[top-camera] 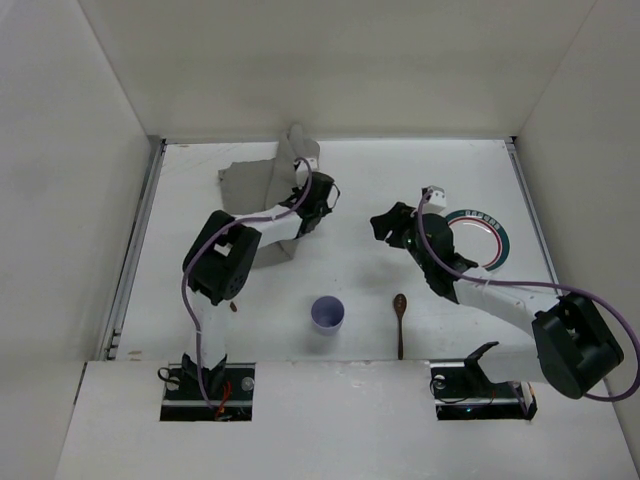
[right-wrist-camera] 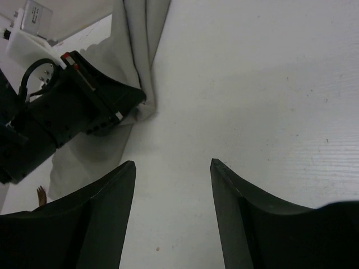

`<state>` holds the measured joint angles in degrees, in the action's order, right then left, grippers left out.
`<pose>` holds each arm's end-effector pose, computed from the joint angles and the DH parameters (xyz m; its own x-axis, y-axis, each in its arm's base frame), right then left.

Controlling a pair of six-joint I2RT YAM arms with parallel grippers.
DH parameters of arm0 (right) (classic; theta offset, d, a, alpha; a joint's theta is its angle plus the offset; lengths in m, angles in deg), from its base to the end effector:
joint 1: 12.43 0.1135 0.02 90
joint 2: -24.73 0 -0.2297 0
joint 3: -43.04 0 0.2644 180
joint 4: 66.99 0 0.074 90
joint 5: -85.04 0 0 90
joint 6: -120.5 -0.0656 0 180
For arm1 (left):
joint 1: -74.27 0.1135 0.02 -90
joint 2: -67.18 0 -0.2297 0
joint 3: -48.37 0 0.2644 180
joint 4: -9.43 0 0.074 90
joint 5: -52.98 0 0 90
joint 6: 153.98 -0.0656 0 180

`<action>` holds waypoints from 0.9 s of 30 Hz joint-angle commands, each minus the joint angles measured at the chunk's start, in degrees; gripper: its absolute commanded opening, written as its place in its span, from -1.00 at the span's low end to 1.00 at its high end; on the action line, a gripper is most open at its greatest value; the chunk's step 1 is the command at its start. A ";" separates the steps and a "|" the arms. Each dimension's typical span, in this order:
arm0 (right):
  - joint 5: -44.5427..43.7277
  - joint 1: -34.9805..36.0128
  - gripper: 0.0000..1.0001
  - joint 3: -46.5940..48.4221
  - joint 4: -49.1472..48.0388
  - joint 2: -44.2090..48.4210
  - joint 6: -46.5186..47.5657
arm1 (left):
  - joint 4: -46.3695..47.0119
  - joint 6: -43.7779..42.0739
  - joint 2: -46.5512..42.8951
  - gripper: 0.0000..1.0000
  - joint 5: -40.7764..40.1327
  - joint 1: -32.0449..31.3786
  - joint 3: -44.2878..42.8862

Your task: Set the dinner table for one person

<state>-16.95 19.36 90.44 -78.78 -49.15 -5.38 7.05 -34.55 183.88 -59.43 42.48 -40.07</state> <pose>0.2847 0.1604 0.1812 -0.3766 0.4411 -0.8146 -0.1528 0.8377 0.5242 0.4143 -0.2274 0.1249 -0.4796 -0.2372 -0.8448 -0.0315 0.9668 -0.2535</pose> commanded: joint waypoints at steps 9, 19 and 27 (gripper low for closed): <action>0.56 -0.72 0.38 0.78 -3.48 -2.57 -1.82 | 8.59 5.28 -14.02 -0.31 0.79 -6.75 11.68; 3.81 0.59 0.53 8.06 -4.45 -16.71 -7.80 | 12.65 10.99 -45.49 0.24 -3.50 -4.29 38.30; 5.57 0.77 0.50 16.51 -3.13 -27.70 -18.69 | -4.32 20.39 -54.12 0.24 -8.09 2.47 48.60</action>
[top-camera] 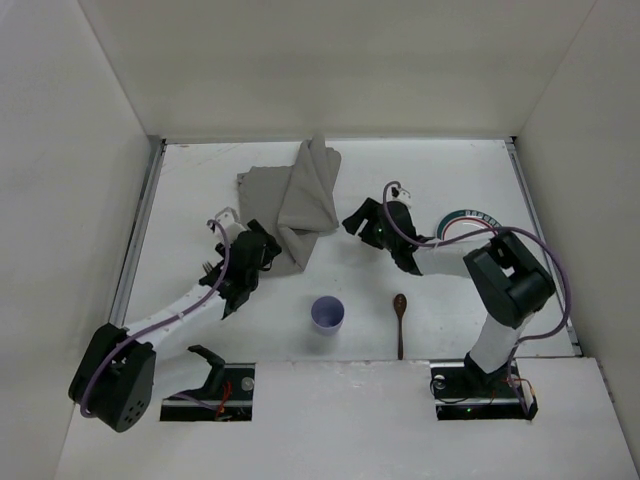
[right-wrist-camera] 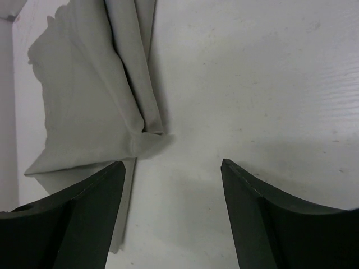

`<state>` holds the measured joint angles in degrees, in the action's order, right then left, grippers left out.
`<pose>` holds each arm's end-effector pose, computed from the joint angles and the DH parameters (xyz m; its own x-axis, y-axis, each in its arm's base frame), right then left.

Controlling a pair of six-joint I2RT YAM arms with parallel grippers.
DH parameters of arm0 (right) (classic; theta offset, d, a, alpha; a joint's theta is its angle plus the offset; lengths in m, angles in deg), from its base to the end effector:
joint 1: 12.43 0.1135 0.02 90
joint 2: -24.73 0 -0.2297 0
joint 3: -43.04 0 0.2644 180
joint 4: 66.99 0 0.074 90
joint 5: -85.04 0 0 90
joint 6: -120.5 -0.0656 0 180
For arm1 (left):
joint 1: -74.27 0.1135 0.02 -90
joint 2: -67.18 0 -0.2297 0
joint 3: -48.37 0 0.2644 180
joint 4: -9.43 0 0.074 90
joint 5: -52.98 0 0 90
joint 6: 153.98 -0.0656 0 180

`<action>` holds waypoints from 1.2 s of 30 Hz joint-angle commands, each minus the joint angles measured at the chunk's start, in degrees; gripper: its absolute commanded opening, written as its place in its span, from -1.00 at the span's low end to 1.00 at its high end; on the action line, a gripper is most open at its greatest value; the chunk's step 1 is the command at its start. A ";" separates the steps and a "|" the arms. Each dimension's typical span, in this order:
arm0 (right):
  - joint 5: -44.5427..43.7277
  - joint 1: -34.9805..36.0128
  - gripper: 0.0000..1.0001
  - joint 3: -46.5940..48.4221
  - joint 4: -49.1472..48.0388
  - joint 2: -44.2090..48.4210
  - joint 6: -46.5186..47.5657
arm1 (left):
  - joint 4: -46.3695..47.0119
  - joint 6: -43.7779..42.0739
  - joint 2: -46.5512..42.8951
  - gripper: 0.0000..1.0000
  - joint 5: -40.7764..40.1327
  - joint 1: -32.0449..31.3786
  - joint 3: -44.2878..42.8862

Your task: Set the dinner table for one person

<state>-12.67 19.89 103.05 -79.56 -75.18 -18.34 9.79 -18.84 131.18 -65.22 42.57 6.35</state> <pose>0.3308 0.1989 0.1064 -0.5784 0.5169 -0.6311 0.0097 0.7779 0.6283 0.2605 -0.1245 0.1724 -0.2844 -0.5586 -0.7792 -0.1592 0.8290 -0.5362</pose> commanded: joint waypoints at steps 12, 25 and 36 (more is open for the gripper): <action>2.43 1.39 0.32 11.81 -1.64 -10.99 -17.43 | -5.92 7.15 1.20 0.20 2.28 6.79 7.20; 4.19 1.39 -0.40 12.96 -3.84 -14.69 -20.16 | -2.32 7.15 7.71 -0.15 2.89 6.00 5.97; 2.00 1.21 -0.77 5.50 -6.12 0.14 -10.59 | 5.24 4.87 10.35 -0.91 2.89 8.45 5.88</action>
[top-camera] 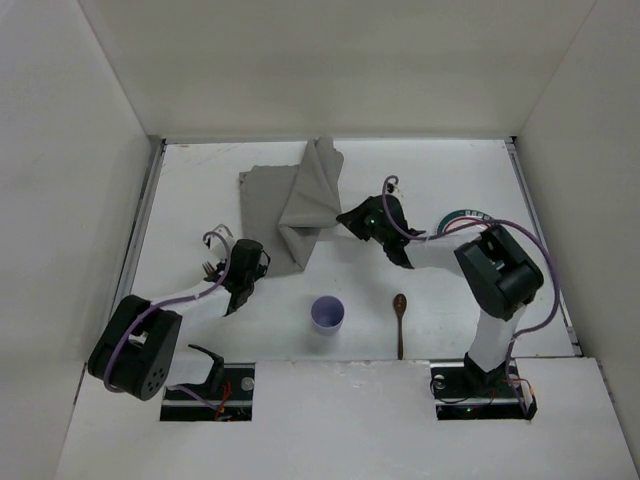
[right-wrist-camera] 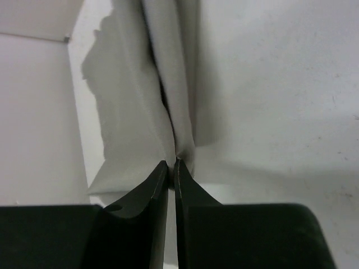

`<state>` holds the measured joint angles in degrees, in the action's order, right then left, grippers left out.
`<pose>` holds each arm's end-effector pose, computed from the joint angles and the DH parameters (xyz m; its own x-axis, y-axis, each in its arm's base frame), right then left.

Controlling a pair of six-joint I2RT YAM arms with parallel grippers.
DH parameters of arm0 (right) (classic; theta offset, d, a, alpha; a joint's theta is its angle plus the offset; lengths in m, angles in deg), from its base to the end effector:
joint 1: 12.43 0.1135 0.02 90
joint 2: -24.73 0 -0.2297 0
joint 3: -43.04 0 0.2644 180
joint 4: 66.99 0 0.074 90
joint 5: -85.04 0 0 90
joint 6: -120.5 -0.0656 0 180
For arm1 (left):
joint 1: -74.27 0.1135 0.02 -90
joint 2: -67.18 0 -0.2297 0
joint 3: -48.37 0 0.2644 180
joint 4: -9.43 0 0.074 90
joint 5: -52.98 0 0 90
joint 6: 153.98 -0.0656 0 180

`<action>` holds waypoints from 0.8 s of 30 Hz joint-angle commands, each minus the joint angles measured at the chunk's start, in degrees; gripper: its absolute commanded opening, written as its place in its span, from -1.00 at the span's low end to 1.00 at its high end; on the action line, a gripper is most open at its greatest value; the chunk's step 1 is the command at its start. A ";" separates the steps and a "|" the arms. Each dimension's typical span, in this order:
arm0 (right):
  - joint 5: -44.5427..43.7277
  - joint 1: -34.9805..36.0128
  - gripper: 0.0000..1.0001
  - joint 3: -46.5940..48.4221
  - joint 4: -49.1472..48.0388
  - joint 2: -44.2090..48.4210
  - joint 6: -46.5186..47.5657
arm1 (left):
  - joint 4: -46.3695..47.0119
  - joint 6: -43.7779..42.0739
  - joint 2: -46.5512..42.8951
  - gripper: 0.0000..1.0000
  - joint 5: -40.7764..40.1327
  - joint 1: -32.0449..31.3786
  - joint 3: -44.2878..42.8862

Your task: Set the dinner table for one person

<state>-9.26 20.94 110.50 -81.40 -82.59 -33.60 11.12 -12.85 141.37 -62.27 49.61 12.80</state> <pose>0.3511 0.2254 0.1034 -0.5993 0.6794 -0.4234 0.1079 0.5927 0.7982 0.2576 -0.0875 0.0894 -0.3952 -0.5934 -0.7012 -0.3828 0.8003 -0.4615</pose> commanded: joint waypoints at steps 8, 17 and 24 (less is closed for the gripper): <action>-3.88 -7.47 -0.76 -15.04 0.54 25.05 10.66 | 4.00 -2.44 1.04 -0.96 0.12 6.51 -3.47; -5.37 -14.86 -0.75 -24.99 6.86 31.65 12.59 | 2.86 -2.88 -0.80 -0.96 -0.49 9.33 -4.26; -6.25 -18.29 -0.74 -27.53 12.58 34.02 13.12 | 2.86 -1.13 -5.28 -0.98 -2.42 7.58 -0.40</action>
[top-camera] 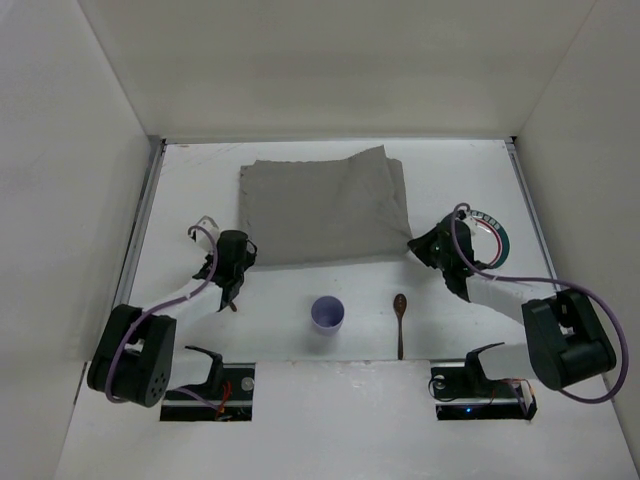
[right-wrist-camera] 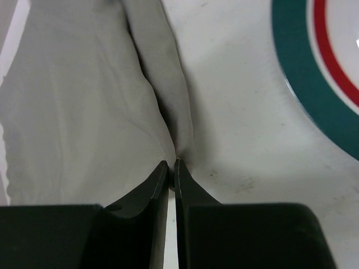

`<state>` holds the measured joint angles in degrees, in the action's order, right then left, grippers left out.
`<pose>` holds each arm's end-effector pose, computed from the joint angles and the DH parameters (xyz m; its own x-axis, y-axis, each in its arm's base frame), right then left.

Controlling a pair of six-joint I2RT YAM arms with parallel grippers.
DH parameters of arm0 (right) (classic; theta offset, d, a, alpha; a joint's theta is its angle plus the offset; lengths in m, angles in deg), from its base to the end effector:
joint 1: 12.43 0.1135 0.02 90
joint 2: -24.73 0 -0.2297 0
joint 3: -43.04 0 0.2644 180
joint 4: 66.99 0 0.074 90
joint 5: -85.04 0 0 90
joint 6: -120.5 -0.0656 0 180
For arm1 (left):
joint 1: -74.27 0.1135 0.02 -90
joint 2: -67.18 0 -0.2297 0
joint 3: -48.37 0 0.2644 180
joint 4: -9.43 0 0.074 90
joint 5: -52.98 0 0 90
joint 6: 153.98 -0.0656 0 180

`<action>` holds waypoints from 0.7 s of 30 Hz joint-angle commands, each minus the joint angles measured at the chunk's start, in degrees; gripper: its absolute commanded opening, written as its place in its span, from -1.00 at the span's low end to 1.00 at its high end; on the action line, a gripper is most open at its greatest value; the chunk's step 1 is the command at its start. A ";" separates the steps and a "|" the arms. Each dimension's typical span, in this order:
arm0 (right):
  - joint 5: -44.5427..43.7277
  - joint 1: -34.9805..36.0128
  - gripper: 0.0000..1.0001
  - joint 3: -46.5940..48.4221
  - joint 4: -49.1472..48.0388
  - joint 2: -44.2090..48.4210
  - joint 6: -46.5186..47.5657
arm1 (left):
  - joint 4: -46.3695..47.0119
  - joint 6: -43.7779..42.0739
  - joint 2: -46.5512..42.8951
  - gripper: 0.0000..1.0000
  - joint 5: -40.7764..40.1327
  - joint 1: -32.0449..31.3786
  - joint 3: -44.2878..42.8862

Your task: Set the dinner table for one person

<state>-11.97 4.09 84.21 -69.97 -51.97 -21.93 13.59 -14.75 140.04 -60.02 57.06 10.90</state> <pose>0.2895 0.0775 0.1085 -0.4600 0.6841 -0.5660 0.2969 0.7193 0.6281 0.2777 -0.0592 0.1102 -0.2880 -0.6406 -0.7118 -0.4056 0.7549 -0.5153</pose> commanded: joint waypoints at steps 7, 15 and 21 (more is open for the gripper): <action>-6.70 -0.83 -0.72 -5.73 4.32 10.87 -0.66 | -3.39 0.69 -10.98 -0.96 -10.47 -2.69 3.71; -6.53 -1.88 -0.67 -5.91 5.11 10.53 -0.05 | -2.17 -1.86 -1.33 -0.92 -10.04 -3.13 -3.32; -5.57 -1.71 -0.74 -5.64 3.00 6.84 0.22 | 1.18 -1.86 6.06 -0.91 -10.04 -3.48 -5.43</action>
<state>-16.34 2.51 78.31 -64.83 -44.30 -22.58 11.73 -15.93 144.63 -67.39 53.39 7.97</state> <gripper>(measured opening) 0.139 0.053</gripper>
